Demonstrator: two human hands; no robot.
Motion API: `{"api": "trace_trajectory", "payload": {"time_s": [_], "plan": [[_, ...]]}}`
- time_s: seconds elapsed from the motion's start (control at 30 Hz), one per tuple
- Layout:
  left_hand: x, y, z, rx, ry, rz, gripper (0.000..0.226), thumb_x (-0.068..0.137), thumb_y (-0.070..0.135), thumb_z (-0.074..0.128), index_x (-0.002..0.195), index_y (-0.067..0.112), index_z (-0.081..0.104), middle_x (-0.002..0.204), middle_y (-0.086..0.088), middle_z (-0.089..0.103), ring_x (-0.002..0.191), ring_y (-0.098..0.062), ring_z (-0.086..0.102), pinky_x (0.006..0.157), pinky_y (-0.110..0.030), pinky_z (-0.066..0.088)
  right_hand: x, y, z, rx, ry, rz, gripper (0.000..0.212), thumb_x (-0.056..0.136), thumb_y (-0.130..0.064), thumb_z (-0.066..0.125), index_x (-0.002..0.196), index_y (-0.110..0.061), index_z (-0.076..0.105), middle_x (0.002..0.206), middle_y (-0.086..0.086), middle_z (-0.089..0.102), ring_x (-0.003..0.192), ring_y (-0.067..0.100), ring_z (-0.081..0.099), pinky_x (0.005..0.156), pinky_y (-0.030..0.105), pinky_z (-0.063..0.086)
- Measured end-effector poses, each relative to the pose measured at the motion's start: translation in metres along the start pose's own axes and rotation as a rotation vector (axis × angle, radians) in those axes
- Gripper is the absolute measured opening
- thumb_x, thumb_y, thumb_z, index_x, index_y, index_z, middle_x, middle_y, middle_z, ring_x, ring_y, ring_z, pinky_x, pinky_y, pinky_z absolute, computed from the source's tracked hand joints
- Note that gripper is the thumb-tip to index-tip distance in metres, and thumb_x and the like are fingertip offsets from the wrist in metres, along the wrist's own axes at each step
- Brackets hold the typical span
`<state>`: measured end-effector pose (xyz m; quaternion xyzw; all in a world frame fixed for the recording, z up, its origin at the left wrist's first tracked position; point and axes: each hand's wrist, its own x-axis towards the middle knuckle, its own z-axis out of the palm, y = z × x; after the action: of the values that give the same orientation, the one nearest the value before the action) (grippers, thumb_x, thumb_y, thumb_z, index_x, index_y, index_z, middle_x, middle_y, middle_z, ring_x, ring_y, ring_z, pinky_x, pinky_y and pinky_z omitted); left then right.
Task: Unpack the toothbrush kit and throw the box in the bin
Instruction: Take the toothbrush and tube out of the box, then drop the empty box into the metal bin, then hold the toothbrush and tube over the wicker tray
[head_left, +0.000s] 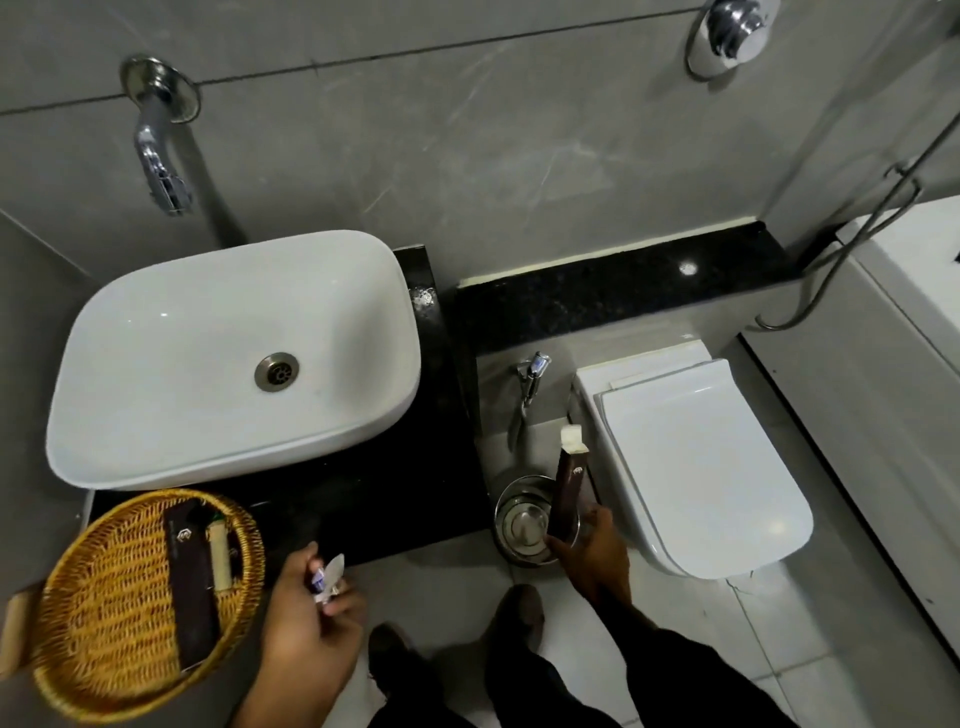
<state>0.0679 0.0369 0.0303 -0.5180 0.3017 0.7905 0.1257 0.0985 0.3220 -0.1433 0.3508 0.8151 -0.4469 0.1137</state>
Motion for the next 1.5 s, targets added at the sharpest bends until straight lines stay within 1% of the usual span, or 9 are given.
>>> {"api": "trace_trajectory", "payload": {"time_s": [0.17,0.3,0.43,0.63,0.87,1.0,1.2,1.37,1.5], "plan": [[-0.004,0.006,-0.018,0.152,-0.023,0.077,0.034,0.099,0.026,0.052,0.066,0.020,0.049,0.037,0.007,0.041,0.025,-0.002,0.034,0.030,-0.013,0.027,-0.011,-0.021,0.002,-0.087,-0.090,-0.040,0.035,0.081,-0.020,0.083,0.109,-0.017,0.062,0.103,0.001,0.070,0.093,0.022,0.069,0.068,0.027,0.052],[0.007,0.005,-0.032,0.581,0.009,0.367,0.032,0.095,0.027,0.059,0.070,0.006,0.055,0.034,0.002,0.044,0.030,-0.007,0.043,0.047,-0.027,0.036,-0.069,-0.083,0.000,-0.132,-0.429,-0.199,0.015,0.098,-0.030,0.066,0.107,-0.019,0.070,0.101,-0.003,0.076,0.092,0.009,0.073,0.090,0.032,0.060],[0.006,0.018,-0.043,0.947,-0.189,0.529,0.039,0.089,0.043,0.058,0.078,0.006,0.058,0.043,-0.004,0.056,0.040,-0.016,0.055,0.045,-0.028,0.046,-0.142,-0.149,0.014,0.172,-0.910,-0.047,0.025,0.101,-0.041,0.060,0.105,-0.018,0.071,0.089,0.000,0.076,0.072,0.009,0.073,0.069,0.022,0.060],[0.002,0.047,-0.061,0.830,-0.024,0.756,0.043,0.074,0.064,0.064,0.081,0.022,0.064,0.057,-0.007,0.066,0.051,-0.022,0.068,0.050,-0.026,0.052,-0.198,-0.198,0.053,0.010,-1.049,-0.141,0.023,0.096,-0.034,0.069,0.109,-0.016,0.074,0.096,0.004,0.081,0.072,0.011,0.075,0.070,0.025,0.062],[0.015,0.106,-0.100,0.187,-0.090,0.273,0.024,0.084,0.037,0.073,0.072,0.017,0.075,0.062,0.004,0.069,0.050,-0.009,0.061,0.044,-0.021,0.045,-0.242,-0.222,0.112,-0.127,-0.987,-0.361,0.029,0.105,-0.033,0.056,0.102,-0.011,0.075,0.091,0.009,0.082,0.050,0.010,0.064,0.045,0.014,0.050],[0.032,0.149,-0.134,-0.133,-0.147,0.143,0.020,0.097,0.024,0.054,0.088,0.016,0.070,0.092,-0.004,0.071,0.083,-0.019,0.064,0.073,-0.033,0.049,-0.257,-0.219,0.142,-0.012,-0.954,-0.274,0.031,0.107,-0.037,0.046,0.106,-0.022,0.072,0.069,0.002,0.077,0.047,0.004,0.062,0.049,0.021,0.052],[0.068,0.185,-0.184,0.449,0.011,0.485,0.018,0.102,0.019,0.048,0.107,0.024,0.065,0.106,-0.002,0.070,0.093,-0.018,0.064,0.068,-0.026,0.047,-0.254,-0.217,0.190,-0.067,-0.777,-0.201,0.024,0.110,-0.035,0.036,0.099,-0.027,0.056,0.096,0.013,0.077,0.051,-0.001,0.059,0.050,0.017,0.046],[0.096,0.192,-0.198,0.825,0.153,0.684,0.021,0.089,0.029,0.069,0.107,0.018,0.072,0.086,0.010,0.069,0.085,-0.018,0.065,0.074,-0.027,0.052,-0.246,-0.237,0.256,-0.128,-0.640,-0.243,0.020,0.103,-0.030,0.056,0.116,-0.018,0.066,0.110,0.004,0.073,0.097,0.018,0.073,0.085,0.035,0.063],[0.108,0.193,-0.198,0.962,0.271,0.693,0.037,0.086,0.026,0.072,0.119,0.010,0.070,0.114,-0.006,0.074,0.103,-0.025,0.068,0.091,-0.040,0.055,-0.240,-0.255,0.301,-0.249,-0.401,-0.352,0.021,0.096,-0.033,0.069,0.107,-0.017,0.073,0.103,0.003,0.077,0.097,0.020,0.074,0.088,0.038,0.063]]}}
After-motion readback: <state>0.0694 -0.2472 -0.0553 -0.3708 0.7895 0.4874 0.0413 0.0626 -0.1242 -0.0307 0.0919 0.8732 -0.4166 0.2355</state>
